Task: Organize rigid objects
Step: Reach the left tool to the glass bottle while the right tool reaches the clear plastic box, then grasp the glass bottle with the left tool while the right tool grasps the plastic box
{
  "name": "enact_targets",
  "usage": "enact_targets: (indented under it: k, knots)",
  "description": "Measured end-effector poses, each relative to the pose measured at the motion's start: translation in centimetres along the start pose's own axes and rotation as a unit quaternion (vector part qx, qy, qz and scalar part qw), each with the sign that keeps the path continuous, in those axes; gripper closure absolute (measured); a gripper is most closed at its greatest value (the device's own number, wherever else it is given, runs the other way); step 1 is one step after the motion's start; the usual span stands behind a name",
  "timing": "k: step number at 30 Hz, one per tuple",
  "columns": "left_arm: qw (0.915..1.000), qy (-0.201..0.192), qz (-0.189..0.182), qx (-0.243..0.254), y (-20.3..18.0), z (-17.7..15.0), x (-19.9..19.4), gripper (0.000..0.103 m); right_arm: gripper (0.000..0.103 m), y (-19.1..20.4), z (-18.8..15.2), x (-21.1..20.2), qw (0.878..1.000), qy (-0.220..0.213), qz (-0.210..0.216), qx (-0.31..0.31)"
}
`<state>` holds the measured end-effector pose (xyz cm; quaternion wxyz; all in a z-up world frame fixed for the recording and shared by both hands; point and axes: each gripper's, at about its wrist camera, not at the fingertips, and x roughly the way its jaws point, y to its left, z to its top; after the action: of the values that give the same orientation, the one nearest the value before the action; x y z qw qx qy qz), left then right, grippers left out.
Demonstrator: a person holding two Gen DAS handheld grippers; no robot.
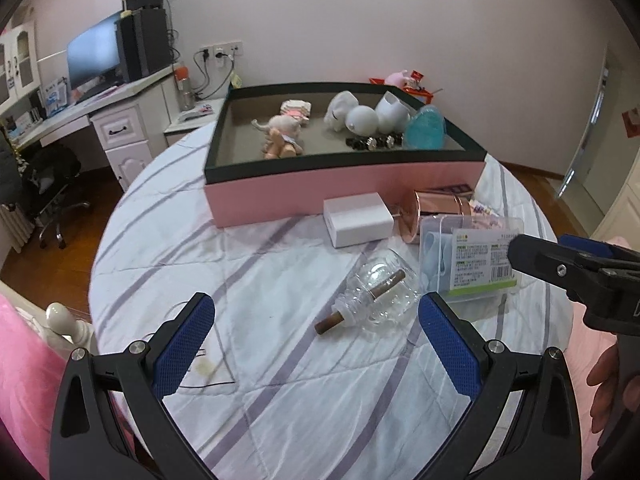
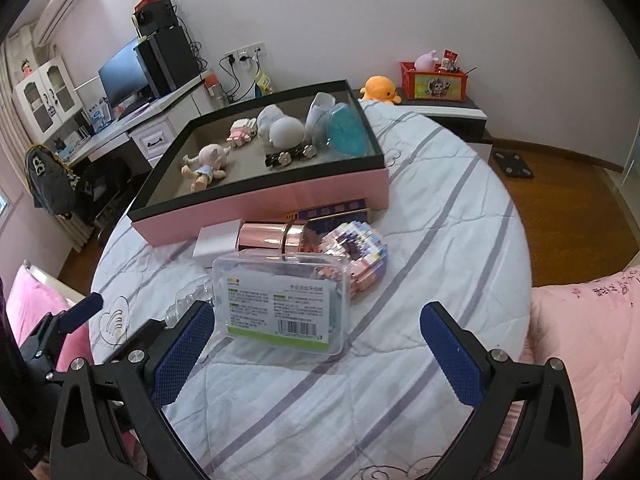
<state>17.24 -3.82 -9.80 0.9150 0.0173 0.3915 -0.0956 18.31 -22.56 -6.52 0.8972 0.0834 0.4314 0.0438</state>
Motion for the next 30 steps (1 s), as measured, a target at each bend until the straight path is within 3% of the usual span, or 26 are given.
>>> enact_targets:
  k: [11,16,20,26,30]
  knots:
    - [0.9974,0.014,-0.022,0.068,-1.9,0.2,3.0,0.000,0.000,1.7,0.3,3.5,0.999,0.037,0.005,0.028]
    - [0.9966,0.029,-0.034,0.070,-1.9,0.9,4.6,0.000,0.000,2.1,0.0,5.5,0.998,0.057,-0.015,0.025]
    - [0.9963,0.037,-0.038,0.068,-1.8,1.0,5.2,0.000,0.007,0.8,-0.4,5.8,0.998,0.044,0.000,0.043]
    - [0.9955,0.043,-0.044,0.072,-2.1,1.1,5.6,0.001,0.007,-0.9,-0.6,4.6,0.998,0.025,0.012,0.049]
    - [0.9943,0.056,-0.055,0.072,-2.3,1.2,6.1,0.012,0.007,-1.9,-0.3,4.0,0.998,0.019,0.008,0.053]
